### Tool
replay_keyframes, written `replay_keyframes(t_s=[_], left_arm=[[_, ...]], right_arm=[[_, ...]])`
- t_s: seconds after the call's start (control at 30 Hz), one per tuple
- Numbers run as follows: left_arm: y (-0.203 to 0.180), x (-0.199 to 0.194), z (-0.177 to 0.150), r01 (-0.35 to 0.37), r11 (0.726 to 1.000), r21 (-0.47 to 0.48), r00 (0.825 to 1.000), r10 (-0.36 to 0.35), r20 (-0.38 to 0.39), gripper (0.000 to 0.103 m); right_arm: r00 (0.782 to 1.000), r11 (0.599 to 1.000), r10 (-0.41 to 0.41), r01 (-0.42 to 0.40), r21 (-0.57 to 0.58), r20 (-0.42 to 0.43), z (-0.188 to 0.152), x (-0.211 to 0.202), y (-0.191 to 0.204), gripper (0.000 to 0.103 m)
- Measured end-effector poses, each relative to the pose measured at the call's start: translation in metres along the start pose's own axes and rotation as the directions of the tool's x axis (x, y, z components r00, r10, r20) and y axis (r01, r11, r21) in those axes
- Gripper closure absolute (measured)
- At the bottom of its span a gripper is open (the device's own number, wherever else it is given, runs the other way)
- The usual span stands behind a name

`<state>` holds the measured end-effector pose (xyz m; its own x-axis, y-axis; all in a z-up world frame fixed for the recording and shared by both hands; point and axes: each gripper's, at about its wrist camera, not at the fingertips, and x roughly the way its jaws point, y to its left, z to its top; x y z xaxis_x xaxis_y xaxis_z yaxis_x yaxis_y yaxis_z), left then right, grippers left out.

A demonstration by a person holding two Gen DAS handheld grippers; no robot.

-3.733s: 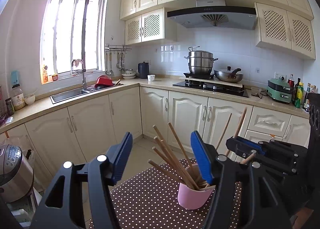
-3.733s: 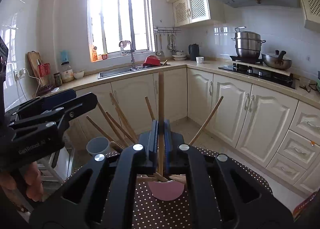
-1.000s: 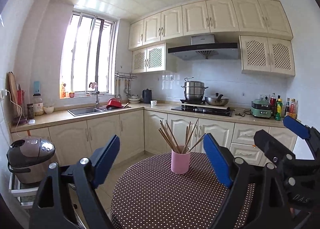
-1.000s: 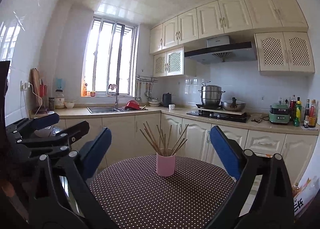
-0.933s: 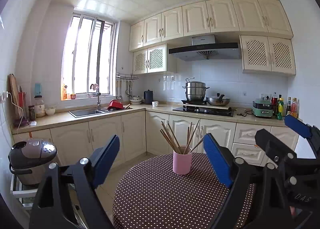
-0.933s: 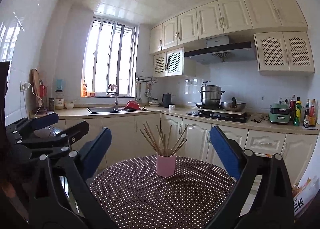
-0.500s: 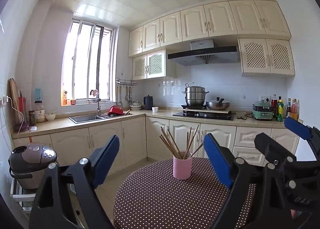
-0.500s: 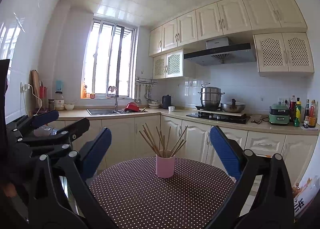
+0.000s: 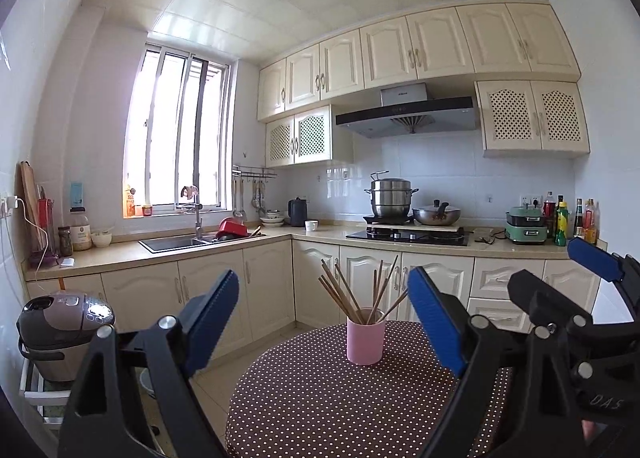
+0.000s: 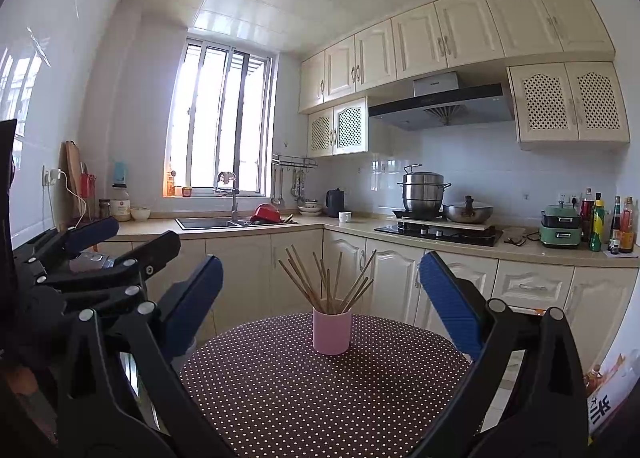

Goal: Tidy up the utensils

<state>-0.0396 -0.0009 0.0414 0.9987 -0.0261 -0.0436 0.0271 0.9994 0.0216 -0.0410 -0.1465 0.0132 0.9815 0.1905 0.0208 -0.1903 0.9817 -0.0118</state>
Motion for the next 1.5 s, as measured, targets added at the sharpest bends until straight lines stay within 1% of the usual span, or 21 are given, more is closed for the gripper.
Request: replay_keyframes(t_s=[1.5], left_arm=[[0.002, 0.0079, -0.0032, -0.007, 1.0, 0.009, 1.0, 0.007, -0.021, 0.018]], right_arm=[[0.999, 1.0, 0.004, -0.003, 0.021, -0.036, -0.0039, 0.0074, -0.0023, 0.006]])
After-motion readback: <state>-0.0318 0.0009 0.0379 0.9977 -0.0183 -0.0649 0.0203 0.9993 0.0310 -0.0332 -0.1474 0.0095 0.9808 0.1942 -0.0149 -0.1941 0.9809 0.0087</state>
